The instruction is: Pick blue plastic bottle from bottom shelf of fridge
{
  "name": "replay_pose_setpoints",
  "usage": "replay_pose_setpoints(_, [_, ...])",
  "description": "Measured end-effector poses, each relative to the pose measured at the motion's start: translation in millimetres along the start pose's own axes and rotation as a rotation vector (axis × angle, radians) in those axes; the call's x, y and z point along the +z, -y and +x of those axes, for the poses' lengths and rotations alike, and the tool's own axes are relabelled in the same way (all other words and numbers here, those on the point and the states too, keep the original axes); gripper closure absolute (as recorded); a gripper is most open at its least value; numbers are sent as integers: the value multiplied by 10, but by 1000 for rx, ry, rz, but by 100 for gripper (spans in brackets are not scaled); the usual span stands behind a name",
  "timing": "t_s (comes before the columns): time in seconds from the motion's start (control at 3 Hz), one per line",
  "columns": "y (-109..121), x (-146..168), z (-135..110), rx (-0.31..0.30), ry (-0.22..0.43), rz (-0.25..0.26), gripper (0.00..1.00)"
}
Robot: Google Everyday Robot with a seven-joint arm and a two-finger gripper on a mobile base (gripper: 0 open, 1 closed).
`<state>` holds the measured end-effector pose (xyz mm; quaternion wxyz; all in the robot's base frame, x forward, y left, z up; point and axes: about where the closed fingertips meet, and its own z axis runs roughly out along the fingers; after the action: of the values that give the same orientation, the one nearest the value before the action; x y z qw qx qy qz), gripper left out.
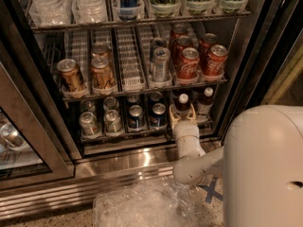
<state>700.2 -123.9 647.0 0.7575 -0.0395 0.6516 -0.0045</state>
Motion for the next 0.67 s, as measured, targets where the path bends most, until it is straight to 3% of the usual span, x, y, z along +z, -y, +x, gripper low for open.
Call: replay_pose_setpoints(0.67, [-15, -3, -38, 7, -1, -10, 100])
